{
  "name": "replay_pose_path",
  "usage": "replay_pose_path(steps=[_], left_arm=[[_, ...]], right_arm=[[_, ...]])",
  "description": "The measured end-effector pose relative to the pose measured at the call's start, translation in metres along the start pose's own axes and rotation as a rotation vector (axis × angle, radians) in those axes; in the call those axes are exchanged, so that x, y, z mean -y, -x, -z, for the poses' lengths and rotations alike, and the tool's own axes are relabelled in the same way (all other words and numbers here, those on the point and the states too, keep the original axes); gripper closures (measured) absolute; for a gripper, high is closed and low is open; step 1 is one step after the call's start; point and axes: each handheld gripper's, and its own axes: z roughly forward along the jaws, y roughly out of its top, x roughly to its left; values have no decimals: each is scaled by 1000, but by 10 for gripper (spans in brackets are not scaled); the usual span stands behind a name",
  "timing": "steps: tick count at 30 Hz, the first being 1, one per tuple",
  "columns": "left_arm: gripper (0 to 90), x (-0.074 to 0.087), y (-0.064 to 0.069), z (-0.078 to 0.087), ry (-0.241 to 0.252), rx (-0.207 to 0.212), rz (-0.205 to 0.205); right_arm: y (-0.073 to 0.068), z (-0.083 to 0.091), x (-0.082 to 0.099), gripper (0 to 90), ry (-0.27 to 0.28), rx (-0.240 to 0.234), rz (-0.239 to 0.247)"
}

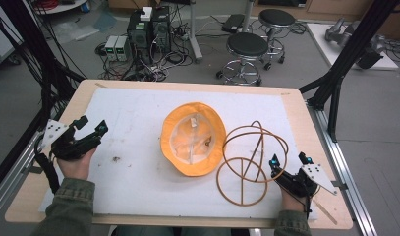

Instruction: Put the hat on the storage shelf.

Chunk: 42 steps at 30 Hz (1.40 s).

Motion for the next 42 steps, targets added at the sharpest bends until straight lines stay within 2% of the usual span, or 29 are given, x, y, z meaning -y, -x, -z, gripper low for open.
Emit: replay_pose_path(steps=[2, 7, 12, 16, 19, 21, 24, 29, 36, 41, 42], left_arm=[[283, -4, 4, -4, 0, 11, -13], [291, -13, 12, -14, -6, 87, -38], [319, -23, 19, -26, -46, 138, -13], [328, -30, 28, -37, -59, 166, -33], [335, -33, 35, -43, -58, 182, -24], [339, -35, 41, -48, -70, 189, -43], [346, -39, 54, -57, -96, 176, -98], [361, -47, 75, -73, -133, 217, -147], [359, -51, 93, -92, -168, 277, -170], [358, -49, 105, -106, -200, 352, -166], [358, -47, 107, -109, -208, 356, -165]], right_arm=[[0, 0, 0, 65, 1, -1, 1], [0, 0, 0, 64, 9, -14, -2], [0, 1, 0, 64, 16, -26, 1], [-1, 0, -1, 64, 16, -26, 1], [-1, 0, -1, 64, 17, -22, -1], [-1, -1, -1, 64, 16, -22, 3], [-2, -2, -1, 64, 8, -20, 0], [-2, -3, 0, 64, 5, -19, 7], [-3, -5, -1, 64, 6, -23, 22], [-3, -5, -1, 64, 5, -27, 22], [-3, -6, -1, 64, 4, -27, 19]])
